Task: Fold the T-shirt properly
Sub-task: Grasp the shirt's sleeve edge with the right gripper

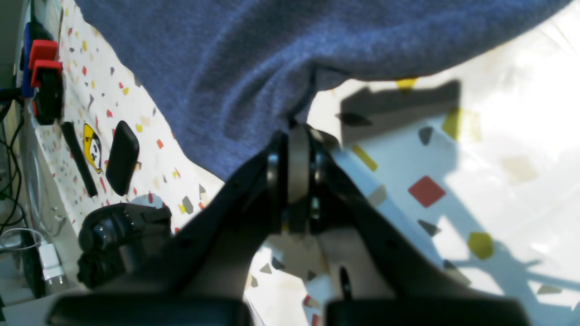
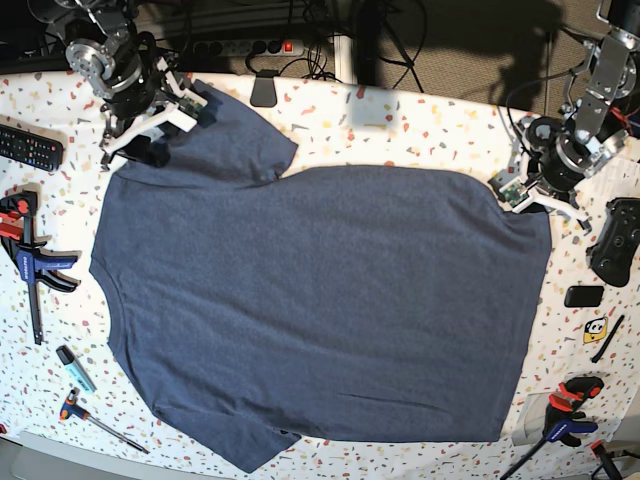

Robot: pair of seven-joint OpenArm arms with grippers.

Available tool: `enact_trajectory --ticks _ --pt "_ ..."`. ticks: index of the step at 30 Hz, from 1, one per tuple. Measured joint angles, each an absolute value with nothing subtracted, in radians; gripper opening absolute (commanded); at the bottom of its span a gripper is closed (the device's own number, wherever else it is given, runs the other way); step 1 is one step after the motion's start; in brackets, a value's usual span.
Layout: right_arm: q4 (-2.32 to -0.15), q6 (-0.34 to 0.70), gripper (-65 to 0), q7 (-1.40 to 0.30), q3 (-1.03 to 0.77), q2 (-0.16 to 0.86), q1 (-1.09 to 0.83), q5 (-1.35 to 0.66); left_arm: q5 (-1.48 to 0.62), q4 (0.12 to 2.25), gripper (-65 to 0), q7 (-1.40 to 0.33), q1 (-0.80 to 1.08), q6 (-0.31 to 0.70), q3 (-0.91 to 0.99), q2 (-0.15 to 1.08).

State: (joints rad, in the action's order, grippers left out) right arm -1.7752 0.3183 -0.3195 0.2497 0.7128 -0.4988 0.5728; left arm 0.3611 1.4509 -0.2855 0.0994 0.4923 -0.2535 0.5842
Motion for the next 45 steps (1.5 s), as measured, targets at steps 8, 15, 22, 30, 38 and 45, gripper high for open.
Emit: enact_trajectory --ticks 8,15,22,30,38,45 --pt "-1.775 0.353 -28.9 -0.319 0.250 0.713 -0.498 0.544 0.361 1.451 -65.0 -0.289 0.099 0.481 -0.253 0.584" --pt "-1.824 0.353 -34.5 -0.347 0.249 0.721 -0.543 0.514 0.361 1.451 -65.0 -0.288 0.099 0.481 -0.253 0.584" --pt "-1.951 0.304 -34.5 -0.481 0.247 0.719 -0.630 0.488 0.361 1.451 -65.0 -0.288 0.099 0.481 -0.253 0.584" --pt "-1.964 0.292 -34.5 -0.529 0.239 0.796 -0.632 0.488 0.361 1.451 -65.0 -0.288 0.100 0.481 -0.253 0.584" --pt "-1.937 0.295 -34.5 -0.454 0.229 0.797 -0.619 0.485 0.313 1.451 -65.0 -0.292 0.099 0.478 -0.253 0.584" --pt "-1.843 0.337 -34.5 -0.402 0.229 0.798 -0.544 0.456 0.313 1.450 -65.0 -0.292 0.100 0.478 -0.253 0.584"
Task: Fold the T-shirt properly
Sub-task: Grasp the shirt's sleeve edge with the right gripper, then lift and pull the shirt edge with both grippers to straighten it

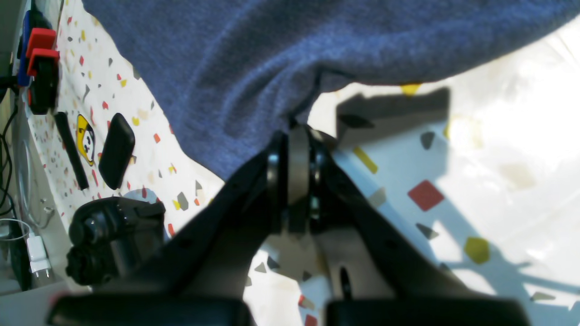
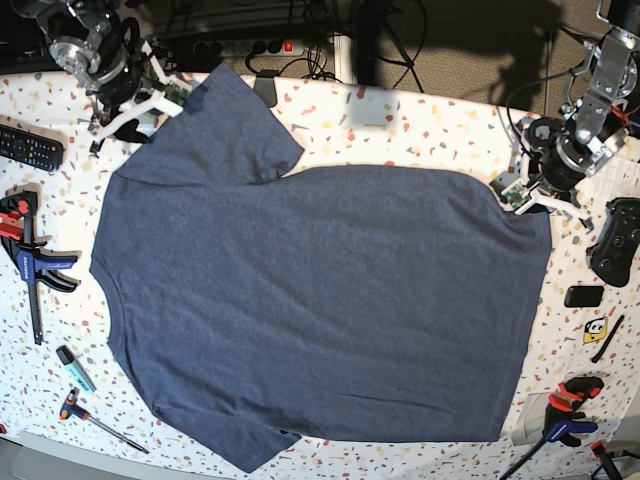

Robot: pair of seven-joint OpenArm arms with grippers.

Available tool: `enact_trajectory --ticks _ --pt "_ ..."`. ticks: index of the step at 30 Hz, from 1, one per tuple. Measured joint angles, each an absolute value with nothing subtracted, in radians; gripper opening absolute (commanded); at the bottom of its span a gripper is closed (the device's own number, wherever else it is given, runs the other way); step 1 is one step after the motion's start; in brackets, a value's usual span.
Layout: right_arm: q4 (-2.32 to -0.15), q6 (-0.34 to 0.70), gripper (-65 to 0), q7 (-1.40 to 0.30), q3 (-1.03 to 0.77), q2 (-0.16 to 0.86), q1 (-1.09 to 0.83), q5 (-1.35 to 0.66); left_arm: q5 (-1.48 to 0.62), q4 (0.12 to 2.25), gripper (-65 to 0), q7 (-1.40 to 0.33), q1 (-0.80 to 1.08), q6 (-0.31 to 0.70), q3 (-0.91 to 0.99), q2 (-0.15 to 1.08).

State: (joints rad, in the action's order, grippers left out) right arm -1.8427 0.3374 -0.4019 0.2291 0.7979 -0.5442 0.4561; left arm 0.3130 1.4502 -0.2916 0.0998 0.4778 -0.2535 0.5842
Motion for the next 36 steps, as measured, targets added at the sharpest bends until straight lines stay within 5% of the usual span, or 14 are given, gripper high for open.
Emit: enact_trajectory --ticks 21,28,36 --pt "-1.733 0.374 -34.6 -0.391 0.421 0.711 -0.306 0.420 0.313 1.450 -65.0 -0.292 0.100 0.478 -0.253 0.585" --pt "-1.731 0.371 -63.2 -0.392 0.427 0.709 -0.308 0.414 0.313 1.450 -65.0 -0.292 0.100 0.478 -0.253 0.585" --pt "-1.737 0.191 -65.0 -0.422 0.433 0.738 -0.325 0.408 0.239 1.450 -65.0 -0.296 0.101 0.444 -0.255 0.614"
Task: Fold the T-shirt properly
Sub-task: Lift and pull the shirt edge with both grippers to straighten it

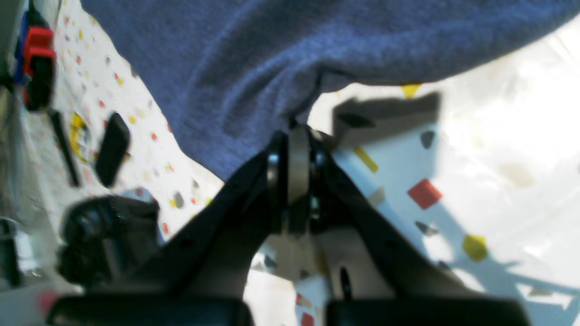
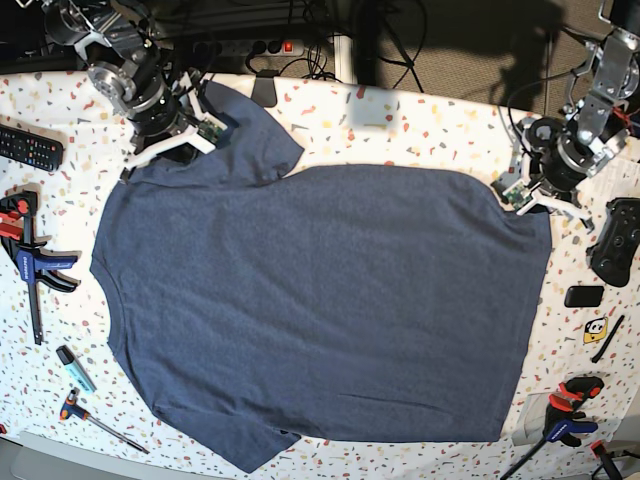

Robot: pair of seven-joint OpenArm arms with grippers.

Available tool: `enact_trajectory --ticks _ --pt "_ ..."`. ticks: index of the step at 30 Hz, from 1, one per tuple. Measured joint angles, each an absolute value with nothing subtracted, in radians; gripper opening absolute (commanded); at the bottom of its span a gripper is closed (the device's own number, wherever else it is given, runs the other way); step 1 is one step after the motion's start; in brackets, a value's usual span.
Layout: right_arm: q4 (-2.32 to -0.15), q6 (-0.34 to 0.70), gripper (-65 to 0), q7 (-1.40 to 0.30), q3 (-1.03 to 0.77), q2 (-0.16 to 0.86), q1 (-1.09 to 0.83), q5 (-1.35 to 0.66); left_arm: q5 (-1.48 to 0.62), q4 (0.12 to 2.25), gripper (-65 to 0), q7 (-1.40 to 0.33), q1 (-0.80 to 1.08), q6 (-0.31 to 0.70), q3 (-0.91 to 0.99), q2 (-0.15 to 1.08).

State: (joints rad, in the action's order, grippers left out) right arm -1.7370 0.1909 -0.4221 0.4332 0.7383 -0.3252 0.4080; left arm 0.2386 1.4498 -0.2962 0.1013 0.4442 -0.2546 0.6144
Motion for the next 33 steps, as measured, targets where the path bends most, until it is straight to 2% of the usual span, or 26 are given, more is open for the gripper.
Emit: enact_trajectory --ticks 6,10,13,24,33 --pt "-1.832 0.164 -65.0 -0.450 0.382 0.815 -0.453 0.408 0.014 1.509 -65.0 -0.360 0.134 0.436 -0.255 0.729" --pt "-1.917 0.134 -65.0 -0.448 0.279 0.815 -0.576 0.398 -0.044 1.582 -65.0 -0.405 0.213 0.329 -0.261 0.770" --pt "-1.981 0.128 -65.0 -0.448 0.209 0.820 -0.675 0.404 -0.067 1.633 -65.0 -0.404 0.260 0.284 -0.261 0.802" --pt "-2.049 -0.030 -65.0 -0.445 0.125 0.801 -0.973 0.408 -0.053 1.667 -65.0 -0.348 0.437 0.089 -0.255 0.803" --pt "-2.049 -0.099 -65.0 -0.439 0.124 0.733 -1.073 0.511 -0.054 1.689 -65.0 -0.328 0.584 0.103 -0.068 0.748"
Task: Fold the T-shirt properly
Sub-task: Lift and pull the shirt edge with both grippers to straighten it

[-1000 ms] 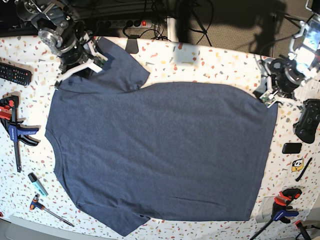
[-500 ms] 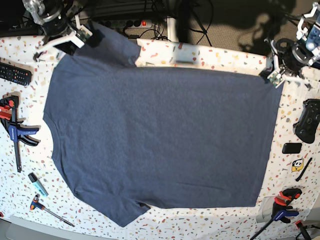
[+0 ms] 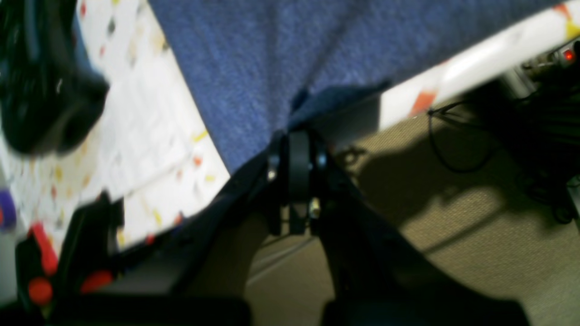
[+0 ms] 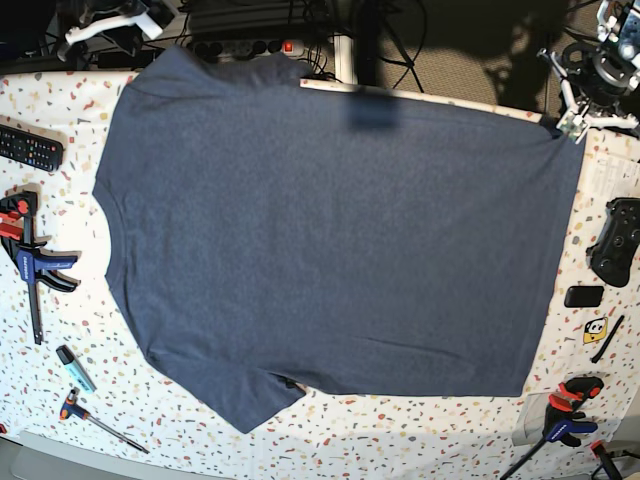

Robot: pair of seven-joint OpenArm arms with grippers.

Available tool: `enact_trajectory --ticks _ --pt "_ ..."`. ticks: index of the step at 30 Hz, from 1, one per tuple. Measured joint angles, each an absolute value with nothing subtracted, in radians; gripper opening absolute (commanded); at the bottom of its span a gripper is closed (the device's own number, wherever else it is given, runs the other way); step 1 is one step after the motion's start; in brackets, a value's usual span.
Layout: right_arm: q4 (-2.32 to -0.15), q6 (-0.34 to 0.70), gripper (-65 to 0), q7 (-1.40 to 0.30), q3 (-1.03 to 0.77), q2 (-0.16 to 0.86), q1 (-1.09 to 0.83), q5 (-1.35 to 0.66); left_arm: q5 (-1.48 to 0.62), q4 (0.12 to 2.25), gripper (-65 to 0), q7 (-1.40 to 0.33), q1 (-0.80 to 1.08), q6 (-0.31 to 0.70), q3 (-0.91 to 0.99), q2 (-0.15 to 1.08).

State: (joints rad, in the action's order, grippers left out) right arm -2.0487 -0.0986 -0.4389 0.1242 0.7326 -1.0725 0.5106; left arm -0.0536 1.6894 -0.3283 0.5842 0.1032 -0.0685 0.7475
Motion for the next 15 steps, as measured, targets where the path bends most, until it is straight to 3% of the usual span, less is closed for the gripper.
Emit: enact_trajectory --ticks 5,10,13,15 --pt "-2.063 -0.113 -65.0 -0.436 0.124 0.725 -1.067 0.521 -0.053 1.734 -65.0 -0.284 0.633 0.195 0.002 0.735" --pt "-2.088 -0.113 -65.0 -0.436 0.124 0.726 -1.067 0.548 -0.053 1.750 -65.0 -0.273 0.627 0.196 0.007 0.712" --pt "-2.088 -0.112 -42.0 -0.436 0.124 0.726 -1.068 0.546 -0.053 1.750 -65.0 -0.273 0.626 0.199 0.007 0.712" --pt "-2.088 -0.108 -31.7 -0.435 0.124 0.726 -1.067 0.546 -0.053 1.750 -65.0 -0.273 0.627 0.200 0.007 0.712"
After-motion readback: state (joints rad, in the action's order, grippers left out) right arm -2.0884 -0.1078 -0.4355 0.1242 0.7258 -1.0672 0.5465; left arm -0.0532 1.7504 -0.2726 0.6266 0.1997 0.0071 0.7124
